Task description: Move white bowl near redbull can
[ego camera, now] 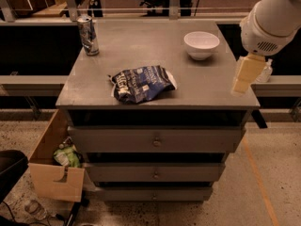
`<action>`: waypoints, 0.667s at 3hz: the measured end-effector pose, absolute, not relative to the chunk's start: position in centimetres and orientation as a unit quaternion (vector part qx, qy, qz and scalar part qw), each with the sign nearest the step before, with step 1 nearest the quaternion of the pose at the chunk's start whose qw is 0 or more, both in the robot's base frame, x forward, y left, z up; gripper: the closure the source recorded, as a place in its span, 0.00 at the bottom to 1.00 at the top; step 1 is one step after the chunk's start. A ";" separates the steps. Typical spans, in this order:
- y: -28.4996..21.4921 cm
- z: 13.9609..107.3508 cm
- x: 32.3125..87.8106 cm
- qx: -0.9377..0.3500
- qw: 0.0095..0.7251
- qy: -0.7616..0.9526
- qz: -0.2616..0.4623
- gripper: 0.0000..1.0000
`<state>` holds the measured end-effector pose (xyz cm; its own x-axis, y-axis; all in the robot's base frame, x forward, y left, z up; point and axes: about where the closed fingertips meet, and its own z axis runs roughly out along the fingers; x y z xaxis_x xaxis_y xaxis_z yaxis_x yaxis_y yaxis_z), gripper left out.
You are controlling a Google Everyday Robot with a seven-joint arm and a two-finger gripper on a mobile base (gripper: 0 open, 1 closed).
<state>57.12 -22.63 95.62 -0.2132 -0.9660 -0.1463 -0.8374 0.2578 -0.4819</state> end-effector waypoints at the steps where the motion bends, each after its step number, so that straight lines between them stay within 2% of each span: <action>1: -22.6 95.6 57.1 -0.590 0.213 0.764 -0.151 0.00; 2: -22.2 95.5 57.1 -0.587 0.210 0.764 -0.165 0.00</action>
Offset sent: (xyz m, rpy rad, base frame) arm -0.0013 0.0128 -0.0038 -0.0651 -0.0399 -0.0346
